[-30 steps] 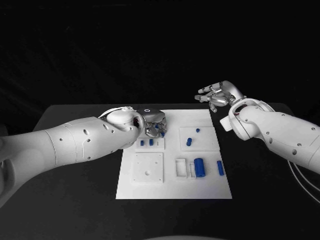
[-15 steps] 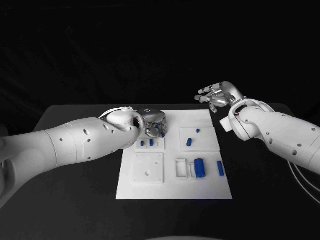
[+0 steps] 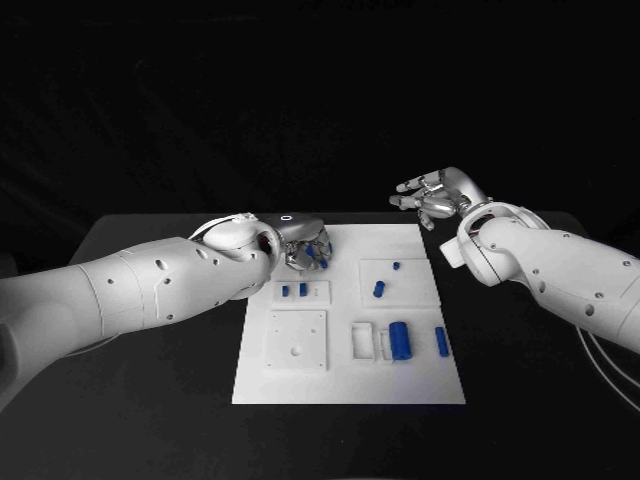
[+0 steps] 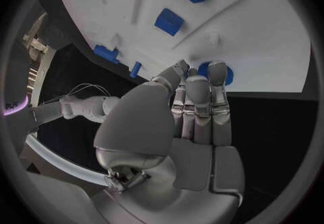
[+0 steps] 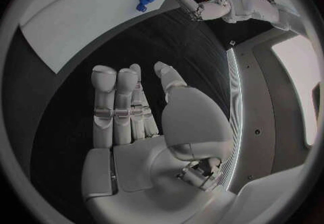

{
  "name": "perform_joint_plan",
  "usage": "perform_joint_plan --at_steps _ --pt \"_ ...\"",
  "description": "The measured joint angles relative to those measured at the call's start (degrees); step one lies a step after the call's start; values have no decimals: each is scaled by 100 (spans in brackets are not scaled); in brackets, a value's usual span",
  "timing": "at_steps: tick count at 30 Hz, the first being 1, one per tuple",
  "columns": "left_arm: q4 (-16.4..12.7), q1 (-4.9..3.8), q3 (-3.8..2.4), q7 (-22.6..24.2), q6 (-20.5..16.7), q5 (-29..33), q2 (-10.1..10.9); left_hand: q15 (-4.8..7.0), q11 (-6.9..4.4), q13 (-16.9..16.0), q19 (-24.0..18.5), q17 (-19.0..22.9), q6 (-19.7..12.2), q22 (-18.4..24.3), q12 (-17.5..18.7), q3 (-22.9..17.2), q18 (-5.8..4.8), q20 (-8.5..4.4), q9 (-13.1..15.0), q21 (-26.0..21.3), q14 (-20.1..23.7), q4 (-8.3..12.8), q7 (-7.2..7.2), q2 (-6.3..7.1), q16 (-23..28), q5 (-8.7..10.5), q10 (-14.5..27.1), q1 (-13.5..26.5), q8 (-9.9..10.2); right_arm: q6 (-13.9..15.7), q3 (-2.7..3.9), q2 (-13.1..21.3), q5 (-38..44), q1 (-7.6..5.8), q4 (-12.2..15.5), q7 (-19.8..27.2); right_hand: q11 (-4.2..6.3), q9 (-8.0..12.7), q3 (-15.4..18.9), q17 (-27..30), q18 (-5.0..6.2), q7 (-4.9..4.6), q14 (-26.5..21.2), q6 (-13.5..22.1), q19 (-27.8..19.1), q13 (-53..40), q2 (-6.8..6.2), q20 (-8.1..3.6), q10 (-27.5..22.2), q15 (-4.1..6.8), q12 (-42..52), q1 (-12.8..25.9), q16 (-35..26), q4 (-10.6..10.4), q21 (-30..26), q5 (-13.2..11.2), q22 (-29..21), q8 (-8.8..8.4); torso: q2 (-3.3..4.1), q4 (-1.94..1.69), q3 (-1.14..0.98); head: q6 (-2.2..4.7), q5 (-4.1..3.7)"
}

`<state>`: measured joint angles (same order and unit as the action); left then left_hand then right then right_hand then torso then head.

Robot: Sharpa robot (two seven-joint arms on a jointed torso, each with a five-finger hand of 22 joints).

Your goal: Assemble the parts on the task board

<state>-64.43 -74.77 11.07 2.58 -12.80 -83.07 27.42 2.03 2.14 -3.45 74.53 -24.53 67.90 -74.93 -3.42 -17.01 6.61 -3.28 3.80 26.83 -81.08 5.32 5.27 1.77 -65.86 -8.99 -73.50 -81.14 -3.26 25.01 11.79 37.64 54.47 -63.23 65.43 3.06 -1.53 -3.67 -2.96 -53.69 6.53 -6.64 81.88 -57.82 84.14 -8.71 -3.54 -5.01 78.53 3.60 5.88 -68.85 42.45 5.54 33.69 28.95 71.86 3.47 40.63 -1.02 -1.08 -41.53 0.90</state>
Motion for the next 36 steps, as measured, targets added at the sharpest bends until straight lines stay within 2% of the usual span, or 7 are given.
perform_joint_plan --at_steps 6,9,12,23,27,31,36 --pt "-142 -2 -233 0 -33 136 161 0 0 0 0 5 0 0 0 0 0 0 -1 0 0 0 0 13 0 0 0 13 0 -5 0 2 0 0 -7 -2 0 0 0 0 -1 0 0 0 0 9 0 0 0 0 0 0 0 0 0 0 -9 0 -3 -2 3 13 24" --pt "-260 -14 -304 -14 -22 220 302 0 0 0 -11 5 -1 1 0 0 0 11 -2 0 0 0 0 13 0 21 0 13 0 -8 0 9 0 0 -10 -3 0 0 0 0 -2 0 0 0 0 9 0 0 0 0 0 0 0 0 1 0 -9 0 -9 -4 5 15 37" --pt "-404 -36 -343 -33 2 304 474 0 0 0 -52 5 -1 1 0 0 0 10 -2 0 0 0 0 13 0 52 0 13 0 -9 0 20 0 0 -12 -3 0 0 0 0 -3 0 0 0 0 9 0 0 0 0 0 0 0 0 1 0 -10 0 -10 -10 3 17 40" --pt "-717 -66 -368 -145 141 524 910 0 0 0 -52 10 -5 2 0 0 1 11 -10 0 0 0 4 13 0 52 1 13 1 -25 0 56 -1 0 -12 -8 0 0 0 -1 -6 0 0 0 0 9 0 0 0 0 0 0 0 0 1 0 -9 0 -1 -7 10 -4 62" --pt "-754 -65 -368 -173 183 567 981 0 0 0 -52 10 -6 2 0 0 0 11 -8 0 0 0 4 42 0 52 1 42 1 -32 0 56 -1 0 -13 -8 0 0 0 -1 -31 0 0 0 0 9 0 0 0 0 0 0 0 0 1 0 -9 0 0 -3 10 -8 71" --pt "-765 -48 -368 -185 212 594 1004 0 1 0 -52 10 -6 2 0 0 1 11 -5 0 0 0 4 42 0 52 1 41 1 -37 0 50 -1 0 -15 -8 0 0 -1 -1 25 0 0 0 0 9 0 0 0 0 0 0 0 1 1 0 -9 0 3 1 8 -8 74" --pt "-746 -14 -367 -193 251 615 1010 0 0 0 -52 16 -6 3 0 0 0 11 -5 0 0 0 4 42 0 52 1 41 -1 -42 0 46 -1 0 -15 -8 0 0 -24 -1 32 0 0 0 0 15 0 0 0 0 0 0 0 24 1 0 -15 0 6 6 6 -8 77"
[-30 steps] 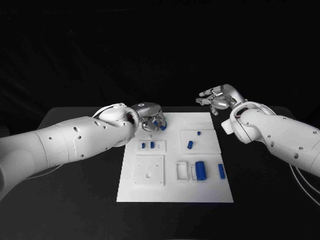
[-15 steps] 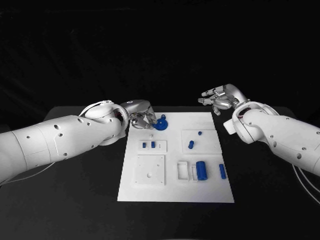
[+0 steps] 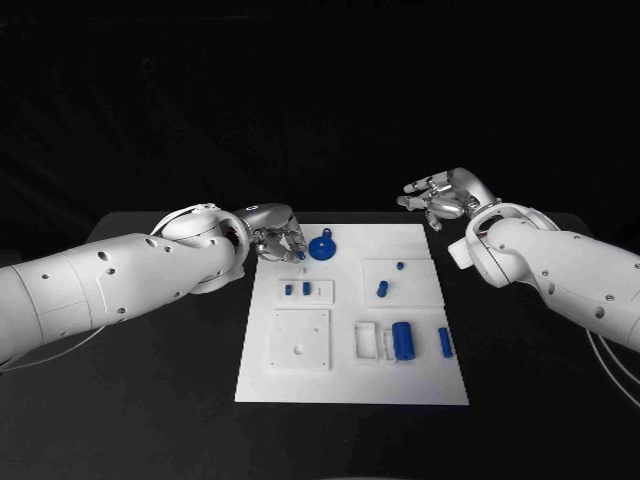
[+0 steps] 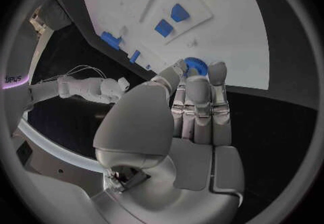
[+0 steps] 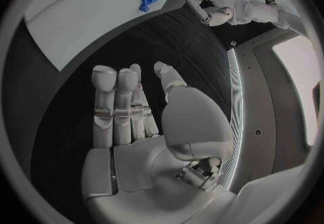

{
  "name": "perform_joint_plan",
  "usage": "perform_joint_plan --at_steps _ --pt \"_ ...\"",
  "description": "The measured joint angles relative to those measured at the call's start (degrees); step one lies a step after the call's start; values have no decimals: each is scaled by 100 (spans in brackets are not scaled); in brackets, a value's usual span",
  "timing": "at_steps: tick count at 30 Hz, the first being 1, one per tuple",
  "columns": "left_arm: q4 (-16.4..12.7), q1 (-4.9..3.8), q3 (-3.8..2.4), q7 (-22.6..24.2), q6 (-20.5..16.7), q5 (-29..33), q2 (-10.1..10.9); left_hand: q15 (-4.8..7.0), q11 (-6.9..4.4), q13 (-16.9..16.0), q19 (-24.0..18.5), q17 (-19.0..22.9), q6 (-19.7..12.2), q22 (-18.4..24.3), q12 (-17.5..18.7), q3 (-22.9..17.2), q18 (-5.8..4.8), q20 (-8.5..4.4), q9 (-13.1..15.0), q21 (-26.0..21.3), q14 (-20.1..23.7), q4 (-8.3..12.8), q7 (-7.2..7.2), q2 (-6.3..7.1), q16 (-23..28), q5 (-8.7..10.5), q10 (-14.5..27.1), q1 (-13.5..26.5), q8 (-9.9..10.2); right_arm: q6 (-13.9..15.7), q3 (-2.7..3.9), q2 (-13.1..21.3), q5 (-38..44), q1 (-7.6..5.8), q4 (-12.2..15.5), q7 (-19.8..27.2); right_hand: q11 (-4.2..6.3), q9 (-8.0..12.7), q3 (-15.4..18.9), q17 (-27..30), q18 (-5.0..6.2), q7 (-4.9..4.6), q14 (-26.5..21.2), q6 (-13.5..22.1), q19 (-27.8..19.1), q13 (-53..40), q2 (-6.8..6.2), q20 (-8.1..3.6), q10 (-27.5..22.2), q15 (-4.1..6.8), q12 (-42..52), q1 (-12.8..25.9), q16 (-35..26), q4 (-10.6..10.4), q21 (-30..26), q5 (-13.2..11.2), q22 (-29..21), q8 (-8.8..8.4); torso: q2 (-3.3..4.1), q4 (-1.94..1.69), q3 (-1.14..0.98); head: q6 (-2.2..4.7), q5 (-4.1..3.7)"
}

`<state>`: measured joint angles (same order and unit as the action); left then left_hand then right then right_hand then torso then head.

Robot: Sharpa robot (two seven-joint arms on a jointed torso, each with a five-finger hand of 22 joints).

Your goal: Assemble the parts on the task board

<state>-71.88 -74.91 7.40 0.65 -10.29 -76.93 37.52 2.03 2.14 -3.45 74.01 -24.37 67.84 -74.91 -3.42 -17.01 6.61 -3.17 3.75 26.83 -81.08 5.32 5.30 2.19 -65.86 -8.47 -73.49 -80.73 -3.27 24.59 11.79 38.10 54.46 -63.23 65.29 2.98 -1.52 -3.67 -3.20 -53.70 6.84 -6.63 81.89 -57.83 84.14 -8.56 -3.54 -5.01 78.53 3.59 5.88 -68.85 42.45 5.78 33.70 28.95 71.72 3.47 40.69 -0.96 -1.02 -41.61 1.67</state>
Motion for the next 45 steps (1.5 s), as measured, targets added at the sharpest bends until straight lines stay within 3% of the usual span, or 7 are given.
perform_joint_plan --at_steps 13,26,45 --pt "70 39 12 -19 164 19 -34 0 0 0 0 -1 -1 1 0 0 0 0 -3 0 0 0 0 0 0 0 0 0 -22 -10 0 -9 0 1 -5 1 0 0 0 -1 -1 0 0 0 0 0 0 0 0 0 0 0 0 0 0 0 0 0 -1 2 -7 -13 15" --pt "243 148 37 -21 226 16 -181 0 0 0 0 -1 -4 -3 0 0 0 0 0 0 0 0 -3 0 0 0 0 0 -22 -14 0 -10 0 1 -4 2 0 0 0 -1 -17 0 0 0 0 -1 0 0 0 0 0 0 0 0 0 0 1 0 1 4 -5 -37 8" --pt "365 164 41 -26 285 -1 -236 20 0 0 -20 -1 -11 -2 0 -15 1 21 -1 0 20 15 -9 0 0 0 0 0 -21 -15 0 -10 0 1 -10 3 0 0 0 -1 -24 0 0 0 0 -2 0 0 0 0 0 0 0 0 0 0 1 0 1 1 -4 -63 -7"
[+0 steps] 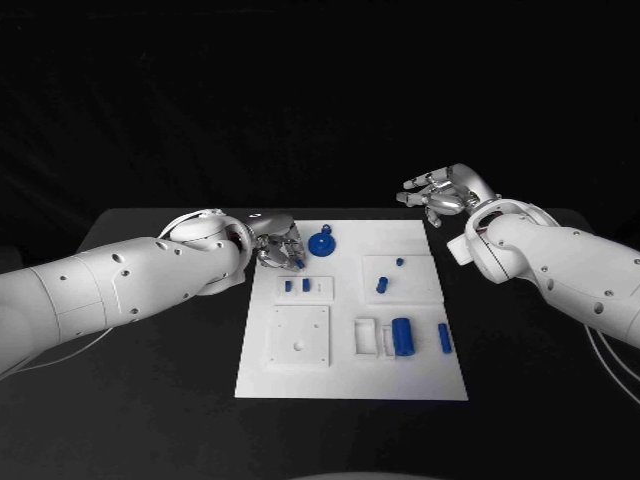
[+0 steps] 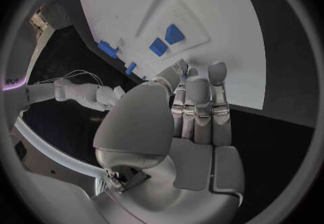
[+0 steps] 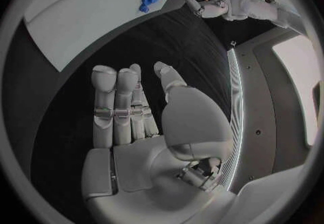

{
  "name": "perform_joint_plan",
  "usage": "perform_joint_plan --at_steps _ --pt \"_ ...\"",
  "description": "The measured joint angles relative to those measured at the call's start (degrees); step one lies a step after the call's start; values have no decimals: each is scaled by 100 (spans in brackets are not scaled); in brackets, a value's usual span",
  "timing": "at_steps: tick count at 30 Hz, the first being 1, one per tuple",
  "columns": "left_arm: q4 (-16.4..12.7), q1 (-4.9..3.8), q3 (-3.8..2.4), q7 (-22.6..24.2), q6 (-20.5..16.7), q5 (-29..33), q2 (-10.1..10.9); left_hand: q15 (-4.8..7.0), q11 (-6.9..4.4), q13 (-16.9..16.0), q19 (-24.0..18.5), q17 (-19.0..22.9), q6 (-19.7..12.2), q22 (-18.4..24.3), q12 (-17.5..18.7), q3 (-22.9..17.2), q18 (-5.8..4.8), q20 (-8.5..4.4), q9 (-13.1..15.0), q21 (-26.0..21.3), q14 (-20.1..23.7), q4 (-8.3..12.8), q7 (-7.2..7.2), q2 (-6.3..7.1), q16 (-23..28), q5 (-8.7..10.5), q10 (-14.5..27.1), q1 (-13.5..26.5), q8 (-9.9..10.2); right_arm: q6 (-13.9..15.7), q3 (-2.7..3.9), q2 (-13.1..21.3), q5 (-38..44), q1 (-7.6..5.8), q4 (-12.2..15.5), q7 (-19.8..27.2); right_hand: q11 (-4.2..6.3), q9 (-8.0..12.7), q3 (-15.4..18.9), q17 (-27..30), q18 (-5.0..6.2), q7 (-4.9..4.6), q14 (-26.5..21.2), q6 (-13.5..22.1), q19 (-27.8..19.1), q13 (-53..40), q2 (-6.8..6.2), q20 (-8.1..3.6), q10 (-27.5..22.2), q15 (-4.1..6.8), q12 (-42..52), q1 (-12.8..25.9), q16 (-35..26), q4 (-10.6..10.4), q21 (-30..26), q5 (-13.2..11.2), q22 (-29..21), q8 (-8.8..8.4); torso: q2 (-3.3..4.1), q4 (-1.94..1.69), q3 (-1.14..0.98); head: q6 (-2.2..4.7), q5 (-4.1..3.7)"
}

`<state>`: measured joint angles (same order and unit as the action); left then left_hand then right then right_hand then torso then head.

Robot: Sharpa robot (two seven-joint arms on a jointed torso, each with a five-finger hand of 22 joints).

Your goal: Assemble the parts on the task board

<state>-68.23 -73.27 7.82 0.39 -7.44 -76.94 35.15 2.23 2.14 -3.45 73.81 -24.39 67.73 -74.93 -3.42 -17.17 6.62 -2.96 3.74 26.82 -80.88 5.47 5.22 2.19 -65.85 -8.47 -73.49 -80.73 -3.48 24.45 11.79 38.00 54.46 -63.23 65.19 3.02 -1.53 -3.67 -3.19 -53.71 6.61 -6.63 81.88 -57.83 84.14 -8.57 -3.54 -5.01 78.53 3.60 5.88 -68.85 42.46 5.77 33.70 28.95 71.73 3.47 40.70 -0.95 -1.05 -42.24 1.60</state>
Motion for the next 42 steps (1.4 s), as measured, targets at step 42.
perform_joint_plan --at_steps 42 --pt "122 -14 113 2 55 -45 -128 2 2 0 0 -1 1 1 0 3 0 0 -4 23 2 60 21 0 0 0 2 0 10 -9 0 6 0 0 6 1 0 0 -15 0 -8 0 0 0 0 4 30 0 0 0 0 30 0 16 24 0 -10 0 -1 2 -2 -25 -31"
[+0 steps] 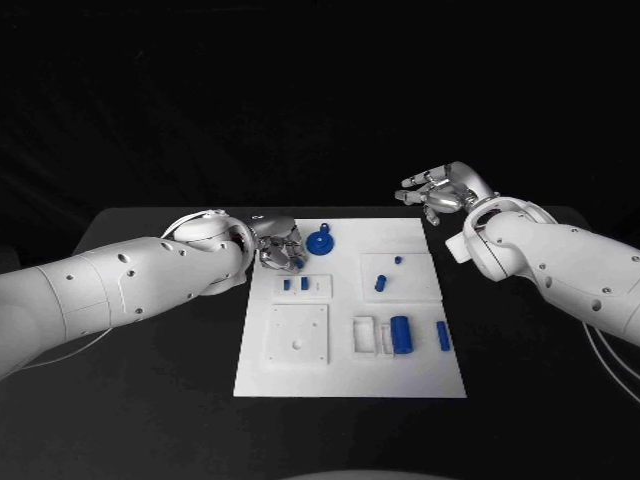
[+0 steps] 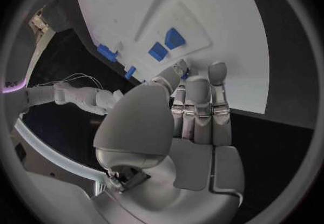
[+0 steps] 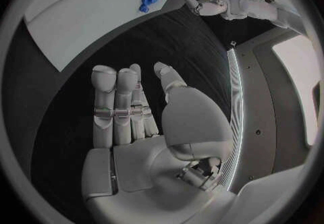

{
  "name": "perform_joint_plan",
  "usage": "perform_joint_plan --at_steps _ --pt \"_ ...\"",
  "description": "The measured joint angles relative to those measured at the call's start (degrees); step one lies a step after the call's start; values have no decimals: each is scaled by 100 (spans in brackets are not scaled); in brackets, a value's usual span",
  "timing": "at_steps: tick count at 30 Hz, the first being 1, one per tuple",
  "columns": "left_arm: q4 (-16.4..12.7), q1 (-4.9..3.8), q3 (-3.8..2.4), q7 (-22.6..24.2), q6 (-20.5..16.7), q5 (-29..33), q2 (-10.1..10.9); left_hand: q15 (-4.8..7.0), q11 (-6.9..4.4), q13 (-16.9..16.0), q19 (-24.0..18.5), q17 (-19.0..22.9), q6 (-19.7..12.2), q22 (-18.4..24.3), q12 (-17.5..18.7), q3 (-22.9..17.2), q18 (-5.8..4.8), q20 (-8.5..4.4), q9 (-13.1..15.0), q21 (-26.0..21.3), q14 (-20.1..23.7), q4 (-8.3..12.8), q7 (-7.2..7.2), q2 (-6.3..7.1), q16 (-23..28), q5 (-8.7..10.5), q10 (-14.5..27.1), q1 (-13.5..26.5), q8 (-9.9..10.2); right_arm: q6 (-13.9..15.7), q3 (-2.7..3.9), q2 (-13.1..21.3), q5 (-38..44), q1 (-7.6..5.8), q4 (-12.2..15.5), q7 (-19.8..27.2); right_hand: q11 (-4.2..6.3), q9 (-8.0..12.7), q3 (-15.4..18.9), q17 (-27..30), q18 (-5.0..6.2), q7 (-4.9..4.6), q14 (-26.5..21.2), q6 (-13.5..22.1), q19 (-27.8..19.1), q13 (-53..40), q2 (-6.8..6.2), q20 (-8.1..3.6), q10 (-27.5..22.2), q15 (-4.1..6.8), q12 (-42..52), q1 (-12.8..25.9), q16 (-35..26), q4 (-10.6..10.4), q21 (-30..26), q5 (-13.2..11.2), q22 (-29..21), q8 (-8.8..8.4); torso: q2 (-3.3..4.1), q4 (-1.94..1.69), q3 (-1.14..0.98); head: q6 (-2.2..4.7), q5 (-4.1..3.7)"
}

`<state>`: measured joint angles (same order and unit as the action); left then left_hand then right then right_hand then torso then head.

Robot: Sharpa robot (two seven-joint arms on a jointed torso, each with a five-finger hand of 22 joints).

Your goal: Assemble the parts on the task board

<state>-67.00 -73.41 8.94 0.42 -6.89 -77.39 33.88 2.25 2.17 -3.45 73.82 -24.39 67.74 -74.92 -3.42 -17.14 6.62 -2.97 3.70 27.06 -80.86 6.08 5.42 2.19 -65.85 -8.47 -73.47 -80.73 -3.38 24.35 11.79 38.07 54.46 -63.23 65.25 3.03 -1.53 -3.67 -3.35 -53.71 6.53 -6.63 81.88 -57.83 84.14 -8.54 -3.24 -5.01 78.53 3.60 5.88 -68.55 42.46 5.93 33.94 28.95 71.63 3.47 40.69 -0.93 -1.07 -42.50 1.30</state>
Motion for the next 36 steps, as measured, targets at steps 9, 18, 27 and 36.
perform_joint_plan --at_steps 9,18,27,36 --pt "-4 28 28 0 -15 1 15 0 60 -1 -20 0 -537 -2 0 -81 2 20 -11 0 0 74 -4 49 -23 -46 60 -14 -33 -43 0 2 2 0 5 -3 0 0 -34 -12 50 -15 93 -30 0 23 24 0 0 7 -47 24 26 34 200 0 -115 0 -1 0 2 25 -6" --pt "-6 34 28 -14 -73 2 19 0 72 -1 -20 23 -2094 -1 0 -194 1 20 -52 22 0 43 -272 214 -23 -46 97 -33 7 -146 0 22 65 0 28 -16 -30 0 -119 134 103 0 162 -105 0 269 15 1 -78 -5 -173 93 98 119 322 0 -269 0 -3 -3 4 35 -28" --pt "-6 34 19 -19 -216 6 57 -41 149 -1 -40 24 -2490 0 0 -230 95 41 -62 22 1 -49 -321 309 -23 -46 299 -129 7 -251 0 52 141 1 30 -37 -72 -1 -183 216 108 1 161 -145 -21 402 -15 22 -216 -6 -194 121 181 151 377 -39 -351 0 -2 -6 5 42 -9" --pt "5 34 -36 -23 -291 23 177 -62 165 -1 -42 34 -706 0 0 -378 95 43 20 22 21 -37 90 309 -23 -46 309 -129 -101 -469 0 138 331 27 110 -62 -53 -2 -810 266 106 38 141 -411 -12 458 -45 34 -320 -26 -194 90 226 563 442 -146 -385 0 -2 -4 5 79 -20"
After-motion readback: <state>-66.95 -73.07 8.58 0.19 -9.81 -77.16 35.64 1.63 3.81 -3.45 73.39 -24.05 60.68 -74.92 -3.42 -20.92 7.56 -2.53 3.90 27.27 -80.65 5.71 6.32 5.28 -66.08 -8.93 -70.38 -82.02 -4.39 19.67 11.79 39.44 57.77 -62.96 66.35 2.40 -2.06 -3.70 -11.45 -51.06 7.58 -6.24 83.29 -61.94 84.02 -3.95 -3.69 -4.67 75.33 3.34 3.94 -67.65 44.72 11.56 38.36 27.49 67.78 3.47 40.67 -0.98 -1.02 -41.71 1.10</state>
